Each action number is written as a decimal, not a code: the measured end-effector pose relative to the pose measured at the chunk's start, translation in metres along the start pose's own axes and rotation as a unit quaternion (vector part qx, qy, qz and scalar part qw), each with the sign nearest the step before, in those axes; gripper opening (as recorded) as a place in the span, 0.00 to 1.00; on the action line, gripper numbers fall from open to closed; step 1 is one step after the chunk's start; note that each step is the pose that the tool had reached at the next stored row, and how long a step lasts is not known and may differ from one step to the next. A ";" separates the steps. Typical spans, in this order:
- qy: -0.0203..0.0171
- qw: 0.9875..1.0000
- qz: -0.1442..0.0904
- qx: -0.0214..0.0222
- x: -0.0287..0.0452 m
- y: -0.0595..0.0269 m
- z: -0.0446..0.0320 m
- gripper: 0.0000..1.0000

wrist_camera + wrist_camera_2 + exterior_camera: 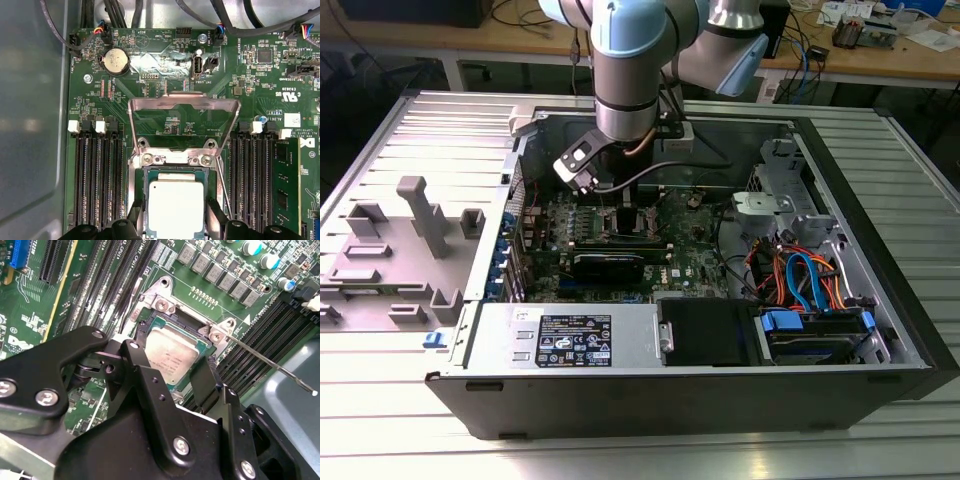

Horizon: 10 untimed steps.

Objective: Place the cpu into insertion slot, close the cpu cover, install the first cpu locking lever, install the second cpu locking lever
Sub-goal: 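Place the cpu into insertion slot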

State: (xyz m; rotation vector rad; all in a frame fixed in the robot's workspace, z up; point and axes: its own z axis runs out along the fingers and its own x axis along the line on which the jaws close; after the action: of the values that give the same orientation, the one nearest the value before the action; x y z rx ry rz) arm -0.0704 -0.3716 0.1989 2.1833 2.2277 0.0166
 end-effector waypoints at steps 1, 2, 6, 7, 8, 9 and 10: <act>0.000 1.000 0.000 0.000 -0.0001 -0.0001 0.0004 0.61; 0.000 1.000 0.000 0.000 -0.0001 -0.0002 0.0006 0.61; 0.000 1.000 0.000 0.000 0.0001 -0.0001 0.0009 0.61; 0.000 1.000 0.000 0.000 0.0003 -0.0001 0.0010 0.61; 0.000 1.000 0.000 0.000 0.0004 -0.0001 0.0009 0.61; 0.000 1.000 0.000 0.000 0.0005 -0.0001 0.0008 0.61; 0.000 1.000 0.000 0.000 0.0006 -0.0001 0.0009 0.61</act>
State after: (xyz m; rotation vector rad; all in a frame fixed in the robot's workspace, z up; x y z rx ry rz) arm -0.0705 -0.3710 0.1980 2.1834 2.2276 0.0161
